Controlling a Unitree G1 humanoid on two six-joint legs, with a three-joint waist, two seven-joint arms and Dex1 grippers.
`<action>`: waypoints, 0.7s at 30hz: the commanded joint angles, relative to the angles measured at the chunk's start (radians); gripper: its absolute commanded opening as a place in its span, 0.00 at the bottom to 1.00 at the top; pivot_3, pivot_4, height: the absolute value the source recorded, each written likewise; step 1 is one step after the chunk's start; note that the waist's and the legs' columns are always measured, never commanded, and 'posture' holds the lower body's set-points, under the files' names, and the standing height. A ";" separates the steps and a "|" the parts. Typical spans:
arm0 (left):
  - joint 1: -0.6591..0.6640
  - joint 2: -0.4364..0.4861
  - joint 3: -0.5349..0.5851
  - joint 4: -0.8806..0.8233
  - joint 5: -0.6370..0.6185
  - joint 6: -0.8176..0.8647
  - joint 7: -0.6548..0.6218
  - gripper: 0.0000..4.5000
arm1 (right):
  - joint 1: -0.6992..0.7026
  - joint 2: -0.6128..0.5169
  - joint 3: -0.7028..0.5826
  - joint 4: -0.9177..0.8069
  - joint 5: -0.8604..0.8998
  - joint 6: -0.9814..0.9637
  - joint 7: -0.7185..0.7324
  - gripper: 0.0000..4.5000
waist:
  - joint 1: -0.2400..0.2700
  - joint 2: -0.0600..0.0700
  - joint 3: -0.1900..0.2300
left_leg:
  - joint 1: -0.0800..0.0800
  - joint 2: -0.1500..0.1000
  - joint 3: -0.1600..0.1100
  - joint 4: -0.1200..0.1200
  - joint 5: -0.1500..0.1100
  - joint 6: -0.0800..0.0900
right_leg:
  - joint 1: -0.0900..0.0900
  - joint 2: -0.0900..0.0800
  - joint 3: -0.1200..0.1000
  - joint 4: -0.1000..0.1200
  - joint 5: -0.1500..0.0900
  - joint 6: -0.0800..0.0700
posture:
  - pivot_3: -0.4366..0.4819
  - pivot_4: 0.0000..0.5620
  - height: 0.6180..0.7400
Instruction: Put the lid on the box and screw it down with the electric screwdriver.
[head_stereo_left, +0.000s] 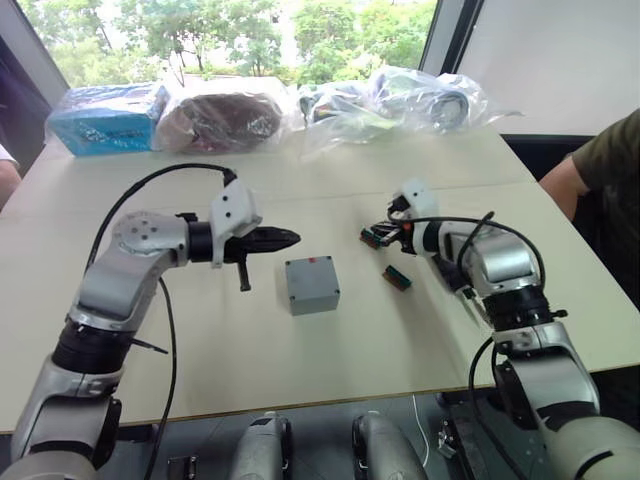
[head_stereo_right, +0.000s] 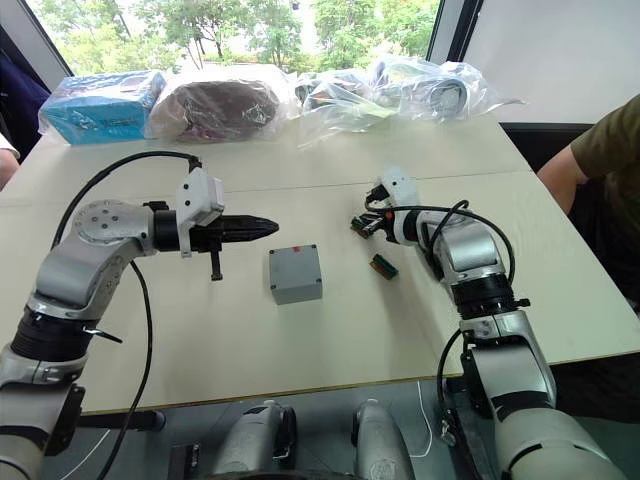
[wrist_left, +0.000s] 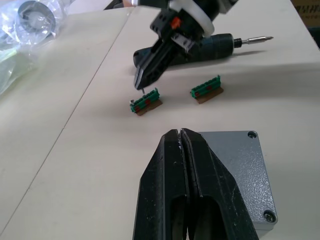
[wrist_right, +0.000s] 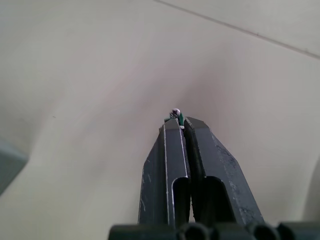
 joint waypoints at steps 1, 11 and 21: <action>0.025 0.034 0.025 -0.043 -0.014 0.006 -0.014 0.00 | -0.012 -0.066 -0.010 -0.247 0.082 0.112 0.072 0.01 | 0.000 0.001 0.001 | 0.000 0.000 0.000 0.000 0.000 0.000 | 0.000 0.000 0.000 0.000 0.000 0.000 | 0.48 0.27 1.00; 0.080 0.092 0.026 -0.070 -0.007 0.004 -0.029 0.00 | 0.007 0.005 0.100 -0.517 0.195 0.331 0.028 0.01 | 0.002 0.000 0.000 | 0.000 0.000 0.000 0.000 0.000 0.000 | -0.001 0.000 0.000 0.000 0.000 0.000 | 0.48 0.27 1.00; 0.094 0.089 0.026 -0.097 -0.010 0.015 -0.012 0.00 | -0.008 -0.017 0.181 -0.472 0.172 0.283 0.025 0.01 | 0.001 0.000 0.000 | 0.000 0.000 0.000 0.000 0.000 0.000 | 0.000 0.000 0.000 0.000 0.000 0.000 | 0.48 0.27 1.00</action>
